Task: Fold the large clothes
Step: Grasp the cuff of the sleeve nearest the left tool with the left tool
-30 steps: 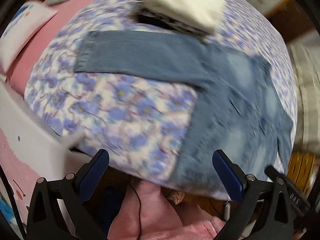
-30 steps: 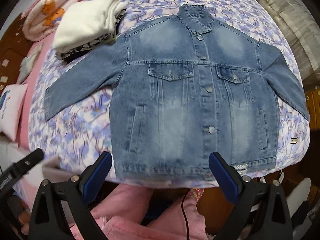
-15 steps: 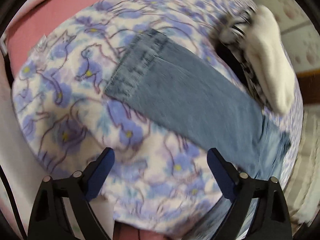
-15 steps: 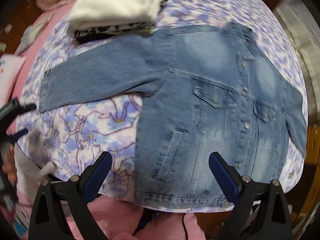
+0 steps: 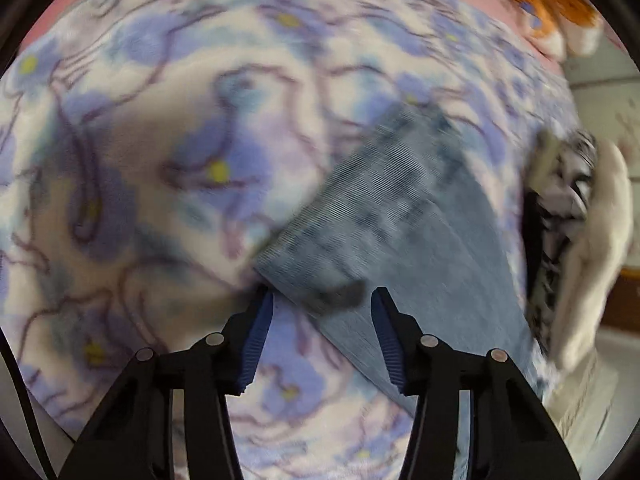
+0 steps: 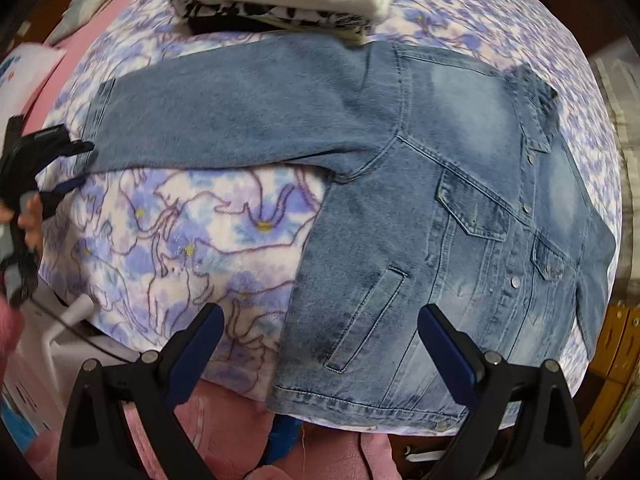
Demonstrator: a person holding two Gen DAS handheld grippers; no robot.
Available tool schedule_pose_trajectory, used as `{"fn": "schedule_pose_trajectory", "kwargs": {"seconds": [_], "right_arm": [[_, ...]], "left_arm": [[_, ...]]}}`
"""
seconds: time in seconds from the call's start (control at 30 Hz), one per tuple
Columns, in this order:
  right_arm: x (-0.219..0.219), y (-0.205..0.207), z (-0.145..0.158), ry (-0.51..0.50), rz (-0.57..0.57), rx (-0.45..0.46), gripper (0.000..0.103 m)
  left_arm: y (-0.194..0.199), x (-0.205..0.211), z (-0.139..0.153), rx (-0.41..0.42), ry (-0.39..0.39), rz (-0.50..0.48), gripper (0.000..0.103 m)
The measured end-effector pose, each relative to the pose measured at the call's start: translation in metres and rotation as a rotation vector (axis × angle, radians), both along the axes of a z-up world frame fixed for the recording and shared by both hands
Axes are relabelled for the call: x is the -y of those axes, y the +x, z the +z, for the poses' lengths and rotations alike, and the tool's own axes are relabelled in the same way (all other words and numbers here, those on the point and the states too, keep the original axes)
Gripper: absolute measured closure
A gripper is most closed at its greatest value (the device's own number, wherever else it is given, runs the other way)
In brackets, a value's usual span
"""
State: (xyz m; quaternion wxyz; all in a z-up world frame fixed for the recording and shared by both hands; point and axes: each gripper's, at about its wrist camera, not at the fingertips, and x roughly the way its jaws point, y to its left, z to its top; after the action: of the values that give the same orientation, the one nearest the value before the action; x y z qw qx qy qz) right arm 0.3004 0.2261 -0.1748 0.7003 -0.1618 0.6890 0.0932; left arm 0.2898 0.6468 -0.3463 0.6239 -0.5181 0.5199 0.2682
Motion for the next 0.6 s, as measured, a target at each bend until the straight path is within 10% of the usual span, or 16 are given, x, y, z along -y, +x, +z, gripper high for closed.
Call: {"fn": "schedule_pose_trajectory", "kwargs": {"seconds": [0.2, 0.6], "right_arm": [[0.004, -0.001, -0.002, 0.003, -0.018, -0.009, 0.005], [0.010, -0.001, -0.005, 0.041, -0.071, -0.005, 0.005]], "left_arm": [[0.001, -0.007, -0.011, 0.060, -0.057, 0.086, 0.055], [-0.003, -0.005, 0.016, 0.097, 0.012, 0.073, 0.094]]}}
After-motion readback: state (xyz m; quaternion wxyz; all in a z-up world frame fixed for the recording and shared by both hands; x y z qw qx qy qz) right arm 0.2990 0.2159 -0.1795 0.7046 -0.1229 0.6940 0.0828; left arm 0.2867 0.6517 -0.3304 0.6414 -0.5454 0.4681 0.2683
